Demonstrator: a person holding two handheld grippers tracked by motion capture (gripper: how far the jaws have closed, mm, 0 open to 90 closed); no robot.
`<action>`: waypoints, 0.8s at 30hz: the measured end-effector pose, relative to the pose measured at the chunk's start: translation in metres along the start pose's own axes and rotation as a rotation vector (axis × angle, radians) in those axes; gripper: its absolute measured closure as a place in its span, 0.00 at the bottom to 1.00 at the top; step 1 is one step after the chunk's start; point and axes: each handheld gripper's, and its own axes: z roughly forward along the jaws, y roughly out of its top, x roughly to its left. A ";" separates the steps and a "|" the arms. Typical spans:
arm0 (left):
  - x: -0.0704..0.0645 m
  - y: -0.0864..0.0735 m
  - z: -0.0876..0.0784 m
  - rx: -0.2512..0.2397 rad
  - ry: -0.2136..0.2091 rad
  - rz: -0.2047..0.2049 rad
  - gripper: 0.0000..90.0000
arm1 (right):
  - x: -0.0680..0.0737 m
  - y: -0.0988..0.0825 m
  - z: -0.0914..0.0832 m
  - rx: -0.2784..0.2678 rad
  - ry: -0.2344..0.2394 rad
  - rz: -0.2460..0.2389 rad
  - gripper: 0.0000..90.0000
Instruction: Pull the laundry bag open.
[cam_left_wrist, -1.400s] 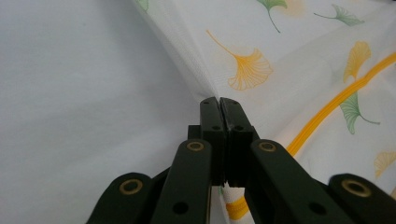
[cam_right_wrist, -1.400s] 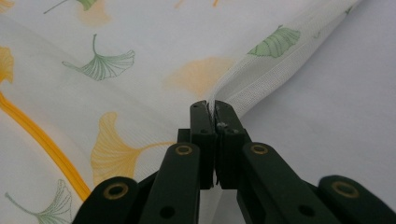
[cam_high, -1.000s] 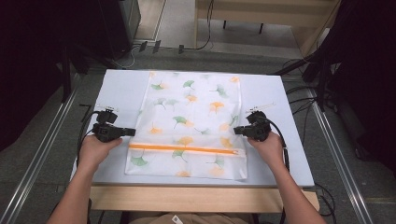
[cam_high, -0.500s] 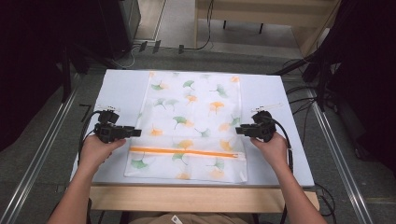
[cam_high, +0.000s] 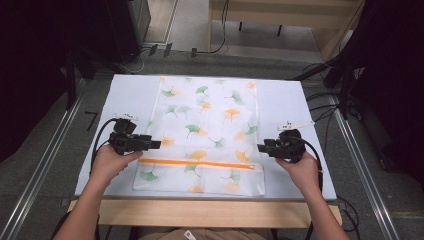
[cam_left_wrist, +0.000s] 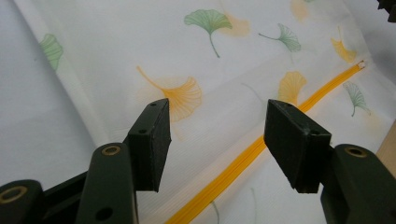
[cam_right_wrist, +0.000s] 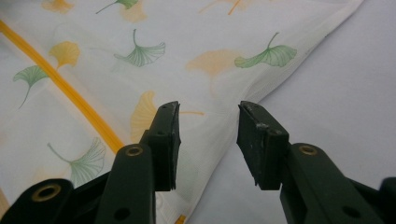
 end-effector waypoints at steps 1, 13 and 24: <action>-0.002 0.001 0.001 0.001 -0.003 0.003 0.46 | 0.001 -0.002 -0.001 0.000 0.000 -0.001 0.67; -0.019 0.009 0.015 0.013 -0.025 0.076 0.45 | 0.016 -0.009 0.003 0.023 0.003 -0.005 0.69; -0.039 0.016 0.033 0.030 -0.065 0.142 0.45 | 0.025 -0.017 0.010 0.087 0.023 0.005 0.91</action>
